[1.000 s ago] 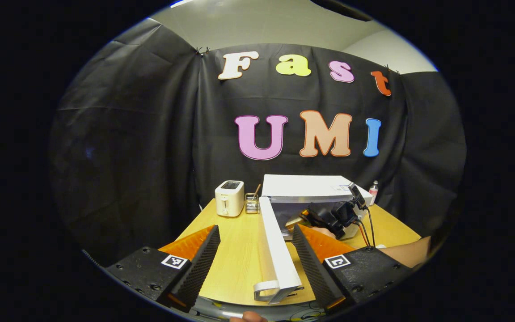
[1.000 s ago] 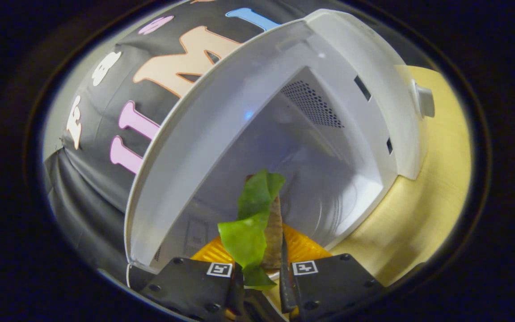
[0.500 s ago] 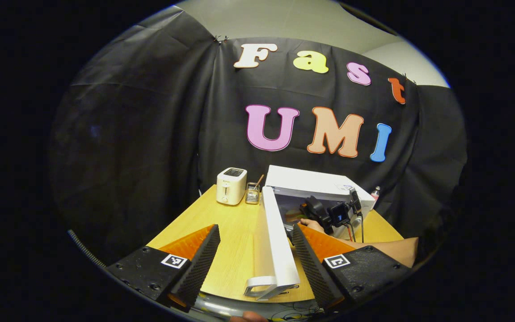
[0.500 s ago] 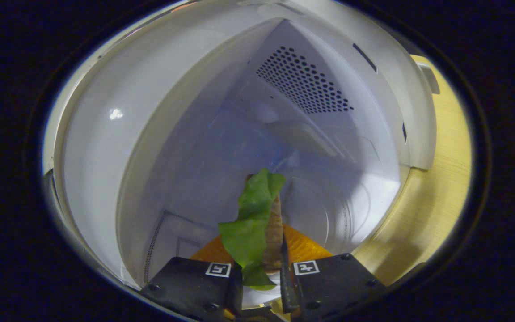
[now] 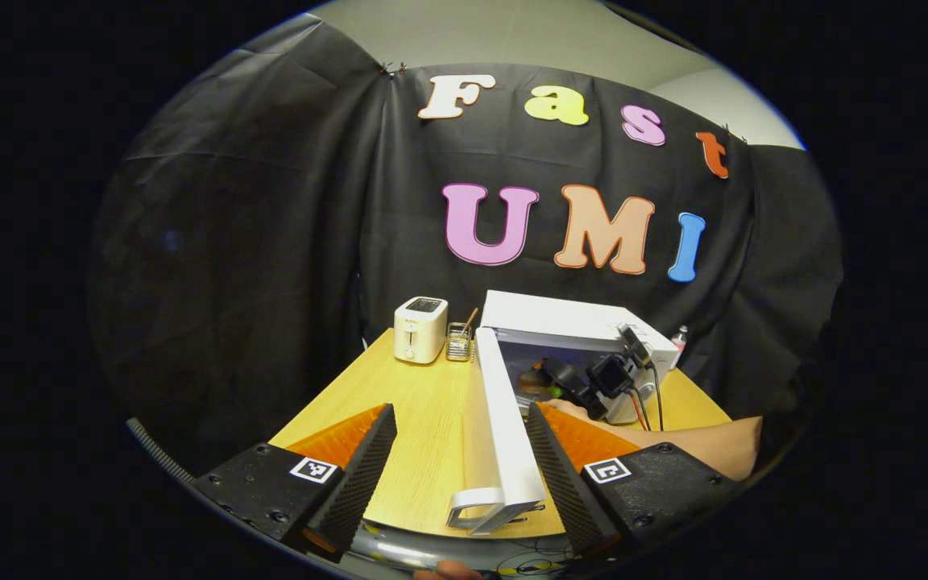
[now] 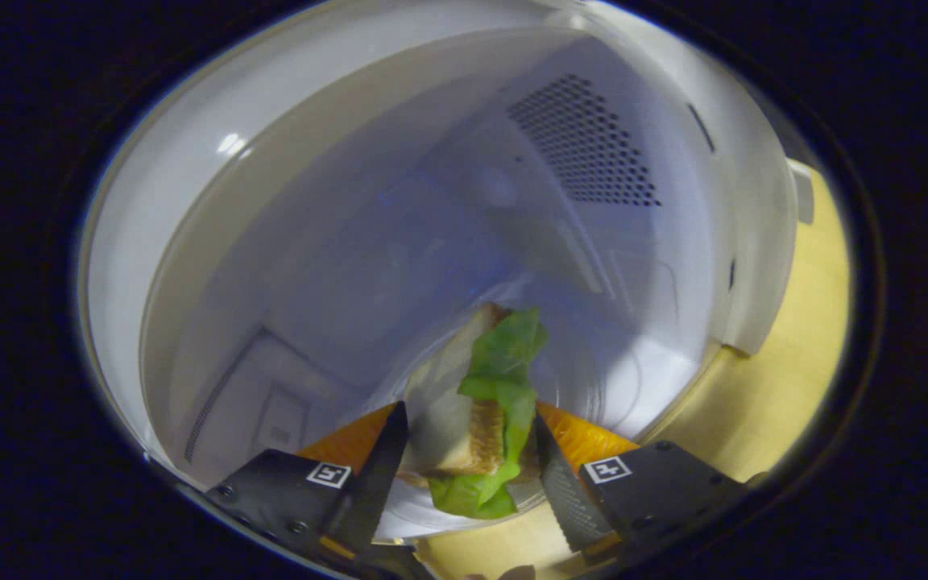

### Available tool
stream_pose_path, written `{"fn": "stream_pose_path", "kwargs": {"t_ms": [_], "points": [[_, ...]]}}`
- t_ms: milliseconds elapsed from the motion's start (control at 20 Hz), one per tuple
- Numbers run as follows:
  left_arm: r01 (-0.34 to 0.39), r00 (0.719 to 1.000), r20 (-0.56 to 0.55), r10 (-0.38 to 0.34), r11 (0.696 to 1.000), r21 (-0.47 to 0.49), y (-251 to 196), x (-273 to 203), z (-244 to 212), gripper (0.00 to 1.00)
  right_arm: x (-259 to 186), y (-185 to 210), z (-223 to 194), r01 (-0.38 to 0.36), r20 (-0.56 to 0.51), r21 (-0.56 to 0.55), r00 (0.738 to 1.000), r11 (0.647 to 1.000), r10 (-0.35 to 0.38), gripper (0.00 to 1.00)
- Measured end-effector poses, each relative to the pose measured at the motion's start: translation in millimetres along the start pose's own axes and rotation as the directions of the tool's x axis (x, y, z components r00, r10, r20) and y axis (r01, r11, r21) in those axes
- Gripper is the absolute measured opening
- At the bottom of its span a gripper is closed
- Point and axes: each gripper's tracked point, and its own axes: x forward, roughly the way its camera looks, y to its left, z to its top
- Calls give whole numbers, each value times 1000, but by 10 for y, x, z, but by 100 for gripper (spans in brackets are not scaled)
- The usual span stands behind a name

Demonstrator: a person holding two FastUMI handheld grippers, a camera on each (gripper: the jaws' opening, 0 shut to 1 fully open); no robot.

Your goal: Open the microwave oven with the left hand, put the food in, and close the microwave oven.

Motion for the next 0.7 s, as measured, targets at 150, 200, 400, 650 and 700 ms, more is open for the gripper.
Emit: {"fn": "stream_pose_path", "kwargs": {"t_ms": [150,200,400,650,700], "points": [[-9,1000,-8,9,999,39,9,-55,-9,95,-56,-74,70,51,29,-142,998,989,-47,91],[-16,1000,-4,16,999,49,26,-83,6,95,-62,-112,113,60,39,-191,998,980,-54,90],[-60,998,-18,60,998,8,124,-152,-14,95,-93,-142,233,41,78,-332,997,942,-16,100],[-89,996,-14,89,996,16,196,-208,9,95,-201,-105,378,24,101,-450,995,893,25,100],[-90,996,-4,90,996,28,196,-248,38,92,-241,-71,431,12,107,-458,993,889,42,96]]}}
